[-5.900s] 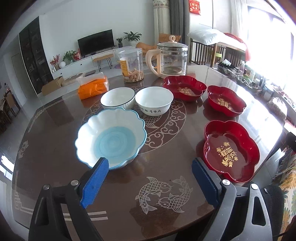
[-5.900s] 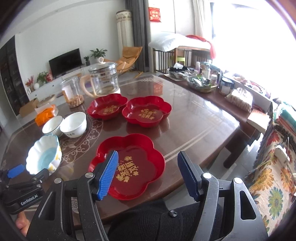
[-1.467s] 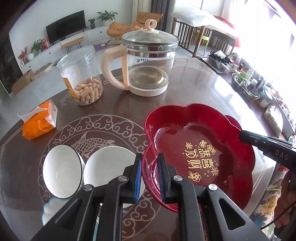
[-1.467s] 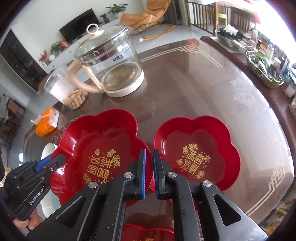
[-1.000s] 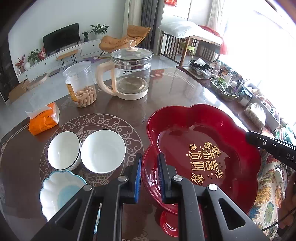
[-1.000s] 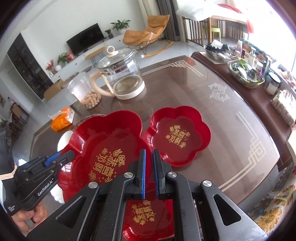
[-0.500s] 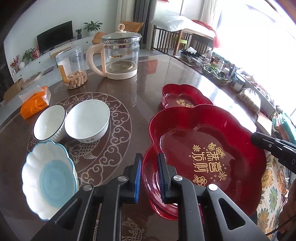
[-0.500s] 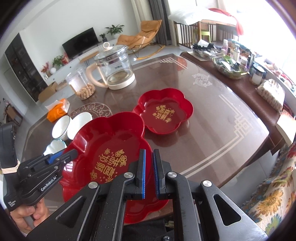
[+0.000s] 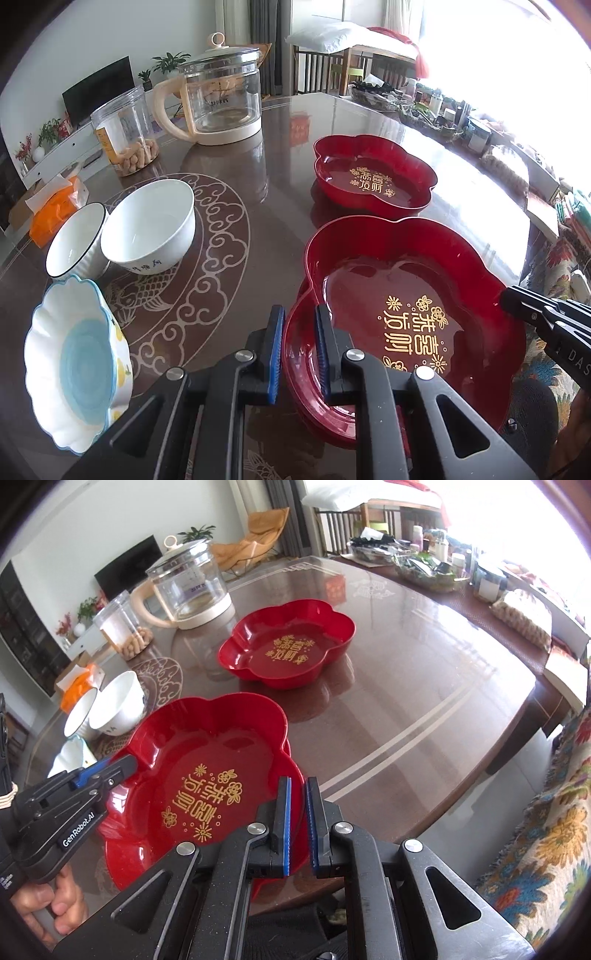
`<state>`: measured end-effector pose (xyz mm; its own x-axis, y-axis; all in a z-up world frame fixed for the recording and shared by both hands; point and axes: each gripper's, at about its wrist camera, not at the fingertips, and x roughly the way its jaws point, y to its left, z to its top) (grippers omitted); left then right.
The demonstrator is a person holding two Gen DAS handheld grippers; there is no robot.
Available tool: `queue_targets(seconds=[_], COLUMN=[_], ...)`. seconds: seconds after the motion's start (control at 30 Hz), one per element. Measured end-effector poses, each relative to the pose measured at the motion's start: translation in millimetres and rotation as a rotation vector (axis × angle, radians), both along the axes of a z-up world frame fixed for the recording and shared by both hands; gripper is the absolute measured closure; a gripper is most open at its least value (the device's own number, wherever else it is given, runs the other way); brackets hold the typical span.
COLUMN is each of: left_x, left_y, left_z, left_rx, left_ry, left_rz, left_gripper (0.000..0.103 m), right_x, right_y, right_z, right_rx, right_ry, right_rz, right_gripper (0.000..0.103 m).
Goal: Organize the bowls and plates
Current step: 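Carry the second red plate onto the first and open the right gripper, then move the right gripper toward the third red flower-shaped plate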
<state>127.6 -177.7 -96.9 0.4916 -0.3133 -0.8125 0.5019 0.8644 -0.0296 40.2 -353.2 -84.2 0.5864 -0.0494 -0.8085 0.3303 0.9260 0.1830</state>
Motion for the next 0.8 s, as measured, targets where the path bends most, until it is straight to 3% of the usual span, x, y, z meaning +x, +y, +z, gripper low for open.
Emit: queue_targets(seconds=[0.47, 0.5, 0.53, 0.6, 0.63, 0.7, 0.77, 0.8], left_x=[-17, -17, -17, -15, -15, -15, -18, -21], left_y=[0, 2, 4, 8, 12, 21, 35, 43], left_z=[-15, -14, -14, -10, -8, -1, 9, 15], left_rx=[0.061, 0.058, 0.052, 0.038, 0.027, -0.013, -0.074, -0.107], left_ry=[-0.023, -0.018, -0.014, -0.009, -0.007, -0.002, -0.011, -0.028], left_rz=[-0.014, -0.008, 0.000, 0.016, 0.028, 0.064, 0.120, 0.157], left_gripper=[0.086, 0.086, 0.086, 0.086, 0.083, 0.068, 0.032, 0.025], right_x=[-14, -16, -17, -23, -26, -34, -48, -56], right_y=[-2, -2, -2, -3, -3, -5, -5, -4], right_z=[-15, -14, -13, -9, -6, 0, 8, 11], right_rx=[0.005, 0.009, 0.015, 0.007, -0.001, -0.003, -0.006, -0.017], right_ry=[-0.031, -0.040, -0.053, -0.090, -0.104, -0.141, -0.204, -0.241], right_rz=[-0.043, -0.047, -0.054, -0.074, -0.083, -0.105, -0.142, -0.165], right_gripper=[0.089, 0.078, 0.055, 0.039, 0.039, 0.039, 0.038, 0.035])
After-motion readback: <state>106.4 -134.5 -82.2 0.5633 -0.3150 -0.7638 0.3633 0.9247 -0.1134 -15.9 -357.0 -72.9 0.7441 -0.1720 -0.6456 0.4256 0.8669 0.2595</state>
